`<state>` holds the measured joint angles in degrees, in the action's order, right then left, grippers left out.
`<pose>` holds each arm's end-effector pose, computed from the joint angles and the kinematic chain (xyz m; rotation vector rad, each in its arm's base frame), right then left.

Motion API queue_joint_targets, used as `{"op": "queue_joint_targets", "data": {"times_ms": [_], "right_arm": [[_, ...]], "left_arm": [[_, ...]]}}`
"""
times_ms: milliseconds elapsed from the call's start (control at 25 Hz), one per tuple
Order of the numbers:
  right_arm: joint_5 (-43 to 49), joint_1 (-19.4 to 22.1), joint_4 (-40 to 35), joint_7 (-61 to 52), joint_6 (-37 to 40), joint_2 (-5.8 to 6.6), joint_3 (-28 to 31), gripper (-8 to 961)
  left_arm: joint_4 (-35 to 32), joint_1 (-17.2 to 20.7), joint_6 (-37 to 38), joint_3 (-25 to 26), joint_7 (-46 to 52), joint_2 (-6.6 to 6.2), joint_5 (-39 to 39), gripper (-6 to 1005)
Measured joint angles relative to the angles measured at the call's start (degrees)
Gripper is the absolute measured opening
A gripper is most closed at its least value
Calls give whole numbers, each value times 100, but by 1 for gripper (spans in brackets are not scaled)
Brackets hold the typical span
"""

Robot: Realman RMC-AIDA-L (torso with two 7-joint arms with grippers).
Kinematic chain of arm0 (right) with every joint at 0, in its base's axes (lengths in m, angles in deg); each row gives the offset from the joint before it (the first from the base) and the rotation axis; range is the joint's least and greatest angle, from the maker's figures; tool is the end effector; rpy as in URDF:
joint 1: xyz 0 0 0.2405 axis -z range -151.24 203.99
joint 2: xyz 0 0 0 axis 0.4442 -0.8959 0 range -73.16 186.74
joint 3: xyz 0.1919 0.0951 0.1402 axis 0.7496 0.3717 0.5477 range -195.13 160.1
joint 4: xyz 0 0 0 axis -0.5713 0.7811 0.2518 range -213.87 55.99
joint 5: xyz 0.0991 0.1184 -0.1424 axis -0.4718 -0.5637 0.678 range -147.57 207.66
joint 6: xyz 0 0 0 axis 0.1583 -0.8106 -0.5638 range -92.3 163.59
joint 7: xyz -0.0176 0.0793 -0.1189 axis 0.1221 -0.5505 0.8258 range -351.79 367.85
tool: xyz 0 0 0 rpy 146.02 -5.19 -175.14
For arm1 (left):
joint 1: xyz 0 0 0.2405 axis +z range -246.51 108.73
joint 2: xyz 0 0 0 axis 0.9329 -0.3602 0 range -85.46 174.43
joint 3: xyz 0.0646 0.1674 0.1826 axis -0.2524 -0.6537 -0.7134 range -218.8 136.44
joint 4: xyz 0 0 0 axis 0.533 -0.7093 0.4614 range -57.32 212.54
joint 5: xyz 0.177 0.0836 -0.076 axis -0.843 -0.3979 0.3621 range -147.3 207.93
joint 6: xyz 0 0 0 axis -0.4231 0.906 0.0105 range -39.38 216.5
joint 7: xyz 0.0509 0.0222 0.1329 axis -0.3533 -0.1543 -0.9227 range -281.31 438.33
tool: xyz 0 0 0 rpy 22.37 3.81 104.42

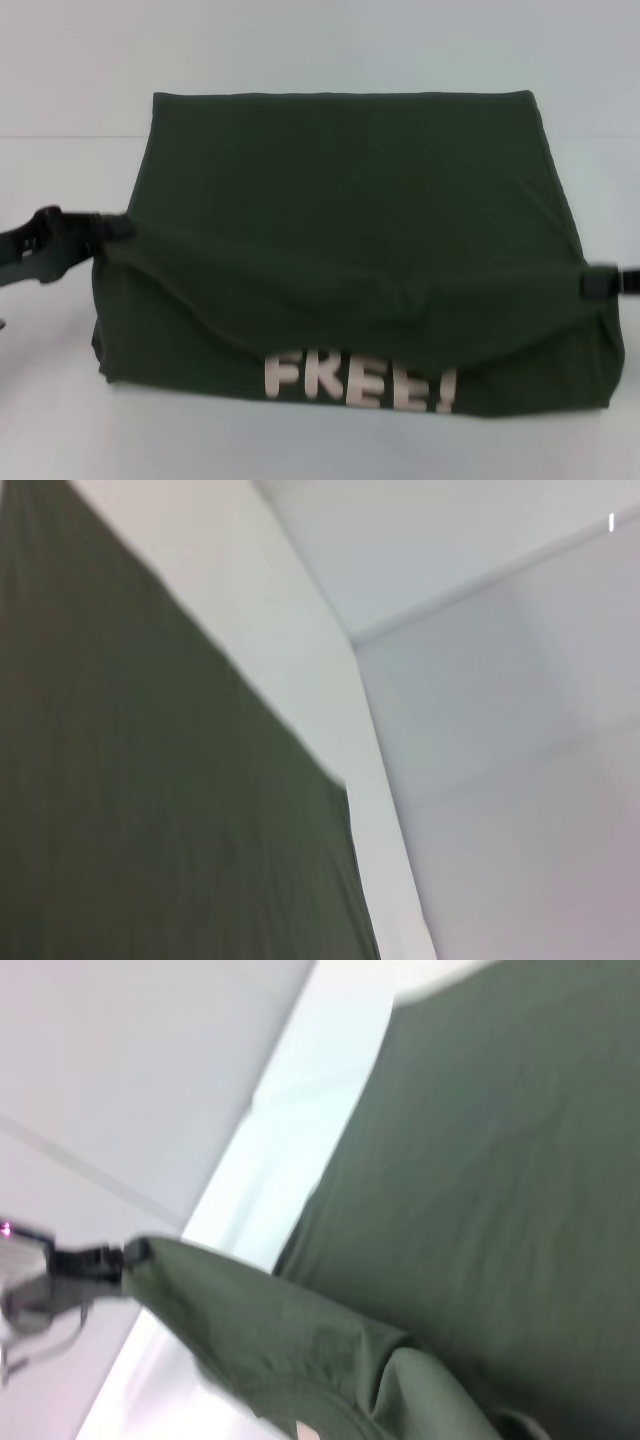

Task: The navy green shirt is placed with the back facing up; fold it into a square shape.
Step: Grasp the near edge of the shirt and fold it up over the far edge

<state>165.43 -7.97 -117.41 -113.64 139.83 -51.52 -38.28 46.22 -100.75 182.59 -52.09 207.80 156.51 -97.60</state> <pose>0.2970 0.3272 0.0921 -2.4848 1.6521 0.5954 -0.3126 0.3318 0.0696 -2.0307 -1.9195 -1.0414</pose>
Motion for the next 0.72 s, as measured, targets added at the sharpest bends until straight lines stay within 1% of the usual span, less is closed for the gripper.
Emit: {"op": "queue_joint_targets", "data": {"times_ms": [80, 120, 320, 400, 440, 480, 560, 600, 640, 720], "right_arm": [[-312, 38, 13, -13, -324, -31, 15, 57], [-454, 55, 42, -16, -500, -48, 21, 57], [-893, 57, 295, -16, -1332, -93, 29, 56], [-967, 24, 325, -11, -1675, -153, 1, 56], [-983, 4, 331, -3, -1838, -183, -19, 56], [-994, -15, 332, 12, -1991, -220, -38, 56], [-997, -59, 334, 59, -2258, -301, -67, 56], [-1003, -82, 335, 112, -2400, -342, -78, 56], [-1009, -105, 338, 172, -2526, -381, -87, 56], [-1021, -154, 345, 291, -2772, -450, -100, 56]], "left_arm": [[42, -11, -355, 0, -159, 87, 228, 39], [79, -15, -600, -5, -297, 151, 393, 39], [234, -71, -1207, -20, -669, 297, 787, 42], [312, -121, -1423, -34, -877, 355, 919, 43], [312, -121, -1423, -34, -877, 355, 919, 44], [363, -186, -1681, -39, -1101, 444, 964, 44], [366, -219, -1805, -41, -1197, 501, 966, 45], [368, -248, -1921, -40, -1292, 552, 968, 46], [373, -294, -2122, -29, -1418, 635, 970, 47], [375, -320, -2259, -22, -1489, 688, 976, 48]]}}
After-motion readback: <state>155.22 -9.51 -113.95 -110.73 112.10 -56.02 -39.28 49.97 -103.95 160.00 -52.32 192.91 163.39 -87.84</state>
